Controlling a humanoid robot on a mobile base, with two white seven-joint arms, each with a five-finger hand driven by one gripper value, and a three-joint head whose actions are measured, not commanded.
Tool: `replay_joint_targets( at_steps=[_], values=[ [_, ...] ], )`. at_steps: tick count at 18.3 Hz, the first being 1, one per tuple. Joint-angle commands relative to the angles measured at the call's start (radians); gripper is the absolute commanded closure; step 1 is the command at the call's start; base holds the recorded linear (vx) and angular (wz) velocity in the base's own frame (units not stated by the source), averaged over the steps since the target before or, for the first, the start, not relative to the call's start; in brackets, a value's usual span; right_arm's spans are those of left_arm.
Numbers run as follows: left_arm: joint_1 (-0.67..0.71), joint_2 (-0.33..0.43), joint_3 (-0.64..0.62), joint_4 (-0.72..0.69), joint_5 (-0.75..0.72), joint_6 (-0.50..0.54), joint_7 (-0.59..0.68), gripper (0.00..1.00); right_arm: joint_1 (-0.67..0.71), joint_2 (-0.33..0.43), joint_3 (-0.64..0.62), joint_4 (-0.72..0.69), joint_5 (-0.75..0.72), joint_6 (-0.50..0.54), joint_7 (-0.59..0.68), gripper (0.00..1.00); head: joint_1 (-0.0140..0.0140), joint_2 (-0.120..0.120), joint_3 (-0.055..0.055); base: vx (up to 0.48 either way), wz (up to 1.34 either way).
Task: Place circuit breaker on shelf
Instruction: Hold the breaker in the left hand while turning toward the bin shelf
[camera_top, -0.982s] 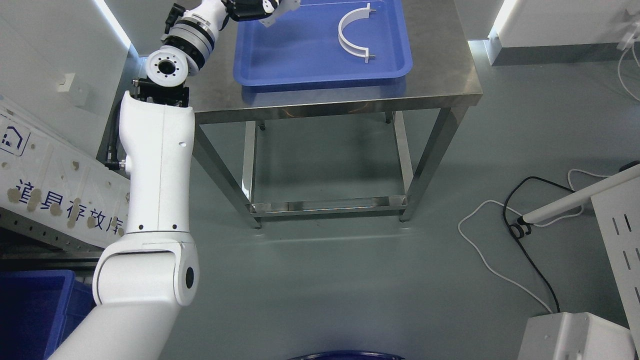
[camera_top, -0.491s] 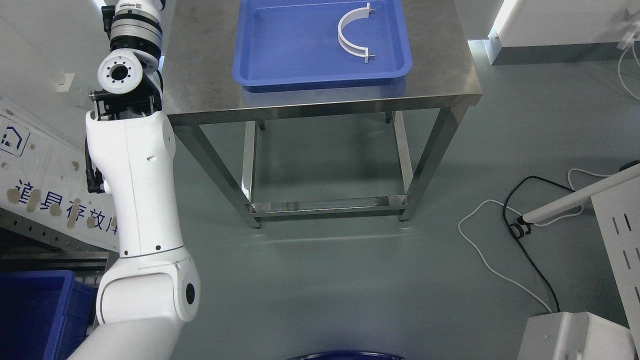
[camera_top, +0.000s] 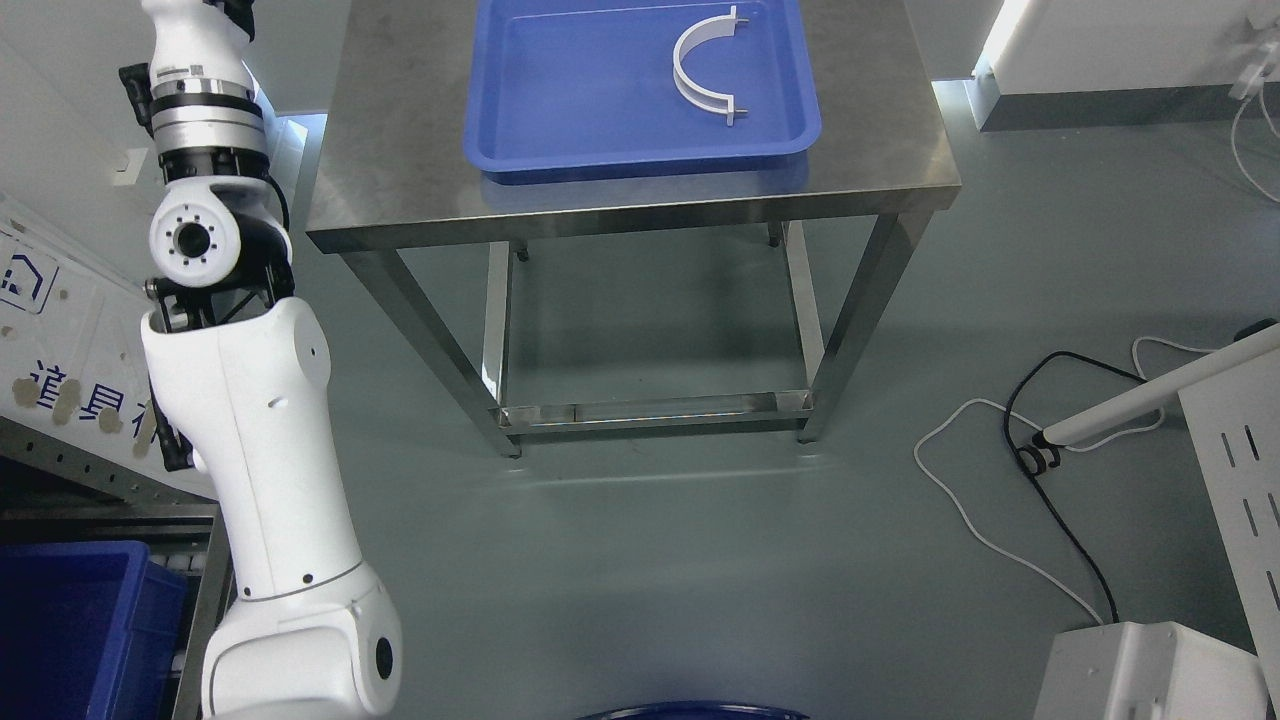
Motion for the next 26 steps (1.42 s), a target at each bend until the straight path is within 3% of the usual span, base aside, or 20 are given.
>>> replay_joint_targets(
  at_steps=[1,4,12,20,26],
  values=[
    [0.246,0.017,-0.105,-0.152,0.031,-0.149,-0.007,0.92,0.015,-0.017,0.000,0.000,0.001,-0.045,0.000,0.00,0.0000,0.000,0.000,-0.003,0.03],
    [0.315,0.017,-0.206,-0.152,0.031,-0.196,-0.007,0.92,0.015,-0.017,0.000,0.000,0.000,-0.045,0.000,0.00,0.0000,0.000,0.000,-0.001,0.01],
    [0.361,0.017,-0.283,-0.152,0.031,-0.236,-0.049,0.92,0.015,-0.017,0.000,0.000,0.000,-0.045,0.000,0.00,0.0000,0.000,0.000,0.000,0.00],
    [0.424,0.017,-0.283,-0.152,0.033,-0.317,-0.051,0.91,0.015,-0.017,0.000,0.000,0.000,-0.045,0.000,0.00,0.0000,0.000,0.000,-0.015,-0.02],
    [0.444,0.017,-0.271,-0.152,0.045,-0.323,-0.051,0.91,0.015,-0.017,0.000,0.000,0.000,-0.045,0.000,0.00,0.0000,0.000,0.000,-0.062,-0.07]
  ],
)
